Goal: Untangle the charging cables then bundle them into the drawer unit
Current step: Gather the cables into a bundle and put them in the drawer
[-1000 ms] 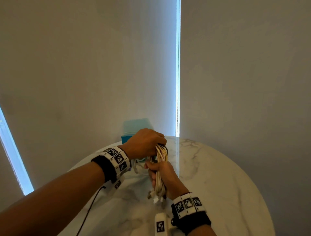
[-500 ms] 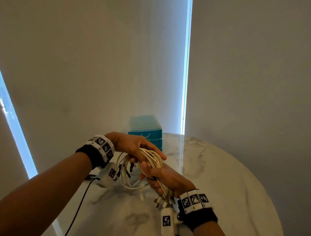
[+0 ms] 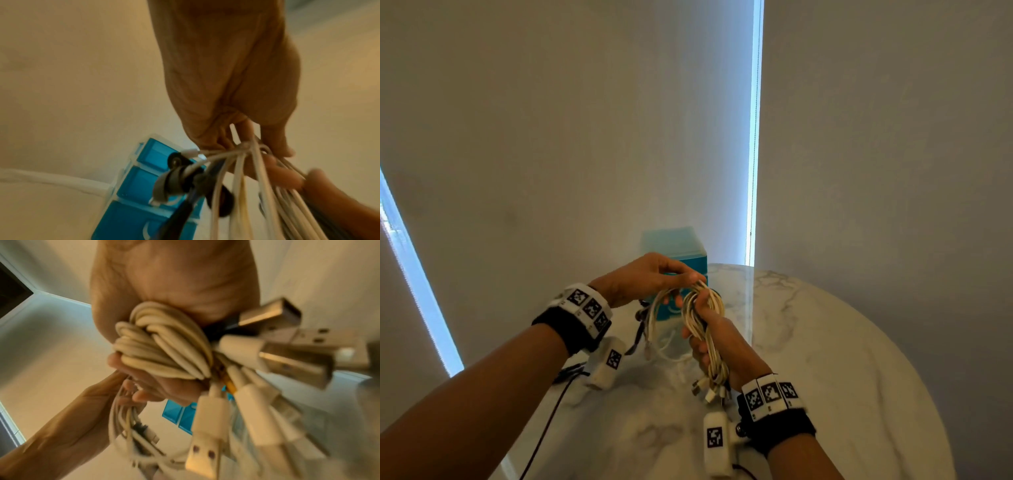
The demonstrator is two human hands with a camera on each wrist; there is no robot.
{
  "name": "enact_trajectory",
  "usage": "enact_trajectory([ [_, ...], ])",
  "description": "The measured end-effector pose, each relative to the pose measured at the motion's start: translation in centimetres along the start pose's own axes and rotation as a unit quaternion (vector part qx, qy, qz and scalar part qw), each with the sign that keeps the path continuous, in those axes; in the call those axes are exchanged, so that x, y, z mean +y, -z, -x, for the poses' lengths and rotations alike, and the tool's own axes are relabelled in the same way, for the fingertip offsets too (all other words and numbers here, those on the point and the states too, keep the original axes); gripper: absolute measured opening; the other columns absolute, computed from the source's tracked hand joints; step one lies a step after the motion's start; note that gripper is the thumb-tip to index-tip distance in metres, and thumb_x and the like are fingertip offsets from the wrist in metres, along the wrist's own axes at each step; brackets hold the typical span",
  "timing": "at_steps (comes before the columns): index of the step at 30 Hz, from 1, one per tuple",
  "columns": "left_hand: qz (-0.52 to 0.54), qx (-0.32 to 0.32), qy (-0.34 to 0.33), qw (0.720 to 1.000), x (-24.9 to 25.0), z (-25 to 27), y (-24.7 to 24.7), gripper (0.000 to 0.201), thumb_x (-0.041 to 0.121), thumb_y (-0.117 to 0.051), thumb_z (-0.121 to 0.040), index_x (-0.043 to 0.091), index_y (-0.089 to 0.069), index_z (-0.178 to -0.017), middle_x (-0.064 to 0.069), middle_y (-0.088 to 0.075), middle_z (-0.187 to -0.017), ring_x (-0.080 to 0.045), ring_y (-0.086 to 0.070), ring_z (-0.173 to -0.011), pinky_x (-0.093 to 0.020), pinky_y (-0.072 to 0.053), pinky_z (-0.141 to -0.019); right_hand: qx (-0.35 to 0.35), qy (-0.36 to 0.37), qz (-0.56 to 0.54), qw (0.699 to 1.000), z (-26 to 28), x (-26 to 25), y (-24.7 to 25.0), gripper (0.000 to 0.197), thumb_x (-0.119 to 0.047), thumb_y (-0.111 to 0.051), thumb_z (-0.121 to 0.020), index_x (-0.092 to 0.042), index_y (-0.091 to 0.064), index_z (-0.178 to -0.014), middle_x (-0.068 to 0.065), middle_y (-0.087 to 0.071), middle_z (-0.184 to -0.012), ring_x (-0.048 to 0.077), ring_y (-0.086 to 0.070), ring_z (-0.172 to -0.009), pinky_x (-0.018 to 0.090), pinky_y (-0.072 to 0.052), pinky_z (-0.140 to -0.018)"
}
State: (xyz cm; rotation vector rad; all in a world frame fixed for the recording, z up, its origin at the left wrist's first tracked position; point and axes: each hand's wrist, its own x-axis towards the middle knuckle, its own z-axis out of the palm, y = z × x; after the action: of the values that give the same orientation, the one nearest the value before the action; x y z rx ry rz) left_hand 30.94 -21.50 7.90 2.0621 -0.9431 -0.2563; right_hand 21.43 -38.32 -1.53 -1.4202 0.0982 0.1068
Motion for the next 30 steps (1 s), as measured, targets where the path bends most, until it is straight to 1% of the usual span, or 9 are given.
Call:
enact_trajectory([
  [3,-0.027,0.07,-0.007,0.997,-0.1,-0.6,-2.4,0.03,0.047,-0.065,-0.105,0.024,-0.082,-0.114,0.0,-0.081,-0.088,-0.017,-0.074,-0.07,-0.026,-0.06,-0.069,0.074,0.003,-0.026,0.997,-0.7,0.3,0.6,0.09,-0.091,-0.042,-0.089,-0.007,-0.073,-0.083,0.003,-0.054,-0.055,0.014,-0.045,-0.044,0.025,-0.037,-0.044],
  [10,-0.145,0.042,-0.028,0.988,-0.3,-1.9,-5.2,0.047,0.039,-0.041,-0.116,0.033,-0.045,-0.163,0.004,-0.071,-0.132,-0.005,-0.071,-0.104,-0.026,-0.056,-0.102,0.177,0.041,-0.053,0.982,-1.3,0.4,1.9,0.093,-0.09,-0.041,-0.085,-0.005,-0.079,-0.091,0.003,-0.06,-0.052,0.014,-0.051,-0.044,0.025,-0.044,-0.046],
  [13,-0.194,-0.012,-0.015,0.981,0.1,-2.1,-5.4,0.059,0.034,-0.04,-0.118,0.035,-0.018,-0.172,-0.001,-0.058,-0.155,-0.016,-0.059,-0.135,-0.032,-0.044,-0.115,0.206,0.041,-0.065,0.975,-1.2,0.0,2.4,0.092,-0.088,-0.039,-0.09,-0.005,-0.078,-0.099,0.002,-0.061,-0.053,0.015,-0.052,-0.046,0.023,-0.044,-0.044],
  [15,-0.216,-0.043,-0.039,0.975,0.1,-2.2,-6.0,0.068,0.033,-0.046,-0.116,0.038,-0.008,-0.173,0.001,-0.055,-0.158,-0.018,-0.055,-0.14,-0.04,-0.041,-0.122,0.223,0.034,-0.073,0.972,-1.4,0.1,2.8,0.092,-0.088,-0.038,-0.092,-0.005,-0.077,-0.091,0.005,-0.058,-0.055,0.015,-0.05,-0.046,0.024,-0.043,-0.045],
  [19,-0.424,0.022,-0.026,0.905,0.1,-2.4,-7.1,0.079,0.023,-0.047,-0.115,0.037,0.006,-0.172,0.004,-0.066,-0.142,-0.022,-0.052,-0.138,-0.059,-0.026,-0.127,0.226,0.04,-0.109,0.967,-1.6,0.3,3.4,0.096,-0.09,-0.037,-0.09,-0.006,-0.084,-0.098,0.009,-0.057,-0.06,0.01,-0.047,-0.041,0.024,-0.042,-0.043],
  [21,-0.458,0.04,-0.043,0.887,0.7,-2.1,-7.5,0.076,0.022,-0.048,-0.114,0.034,-0.001,-0.173,0.0,-0.068,-0.132,-0.021,-0.06,-0.12,-0.053,-0.039,-0.12,0.23,0.046,-0.117,0.965,-1.7,0.3,3.5,0.089,-0.087,-0.036,-0.093,-0.013,-0.085,-0.104,0.006,-0.059,-0.059,0.008,-0.05,-0.041,0.023,-0.043,-0.04],
  [23,-0.425,0.04,-0.054,0.903,0.8,-2.1,-8.0,0.066,0.021,-0.049,-0.114,0.034,-0.017,-0.17,-0.003,-0.07,-0.125,-0.016,-0.064,-0.101,-0.039,-0.057,-0.099,0.244,0.047,-0.124,0.961,-1.6,0.0,3.5,0.078,-0.082,-0.039,-0.097,-0.018,-0.083,-0.108,0.005,-0.062,-0.061,0.011,-0.055,-0.047,0.022,-0.044,-0.039],
  [27,-0.338,0.027,-0.025,0.94,1.2,-2.3,-9.0,0.034,0.028,-0.042,-0.117,0.027,-0.049,-0.15,-0.003,-0.073,-0.109,-0.019,-0.071,-0.092,-0.043,-0.062,-0.091,0.272,0.027,-0.135,0.952,-1.3,-0.7,3.4,0.066,-0.071,-0.055,-0.1,-0.009,-0.072,-0.086,0.002,-0.059,-0.048,0.017,-0.056,-0.051,0.029,-0.044,-0.048],
  [30,-0.302,0.002,-0.021,0.953,1.5,-1.8,-9.6,0.036,0.029,-0.036,-0.118,0.02,-0.053,-0.149,-0.006,-0.072,-0.102,-0.021,-0.07,-0.087,-0.044,-0.062,-0.09,0.248,0.043,-0.115,0.961,-1.6,-0.3,3.4,0.071,-0.08,-0.062,-0.088,-0.01,-0.065,-0.08,0.005,-0.064,-0.057,0.018,-0.06,-0.054,0.028,-0.05,-0.052],
])
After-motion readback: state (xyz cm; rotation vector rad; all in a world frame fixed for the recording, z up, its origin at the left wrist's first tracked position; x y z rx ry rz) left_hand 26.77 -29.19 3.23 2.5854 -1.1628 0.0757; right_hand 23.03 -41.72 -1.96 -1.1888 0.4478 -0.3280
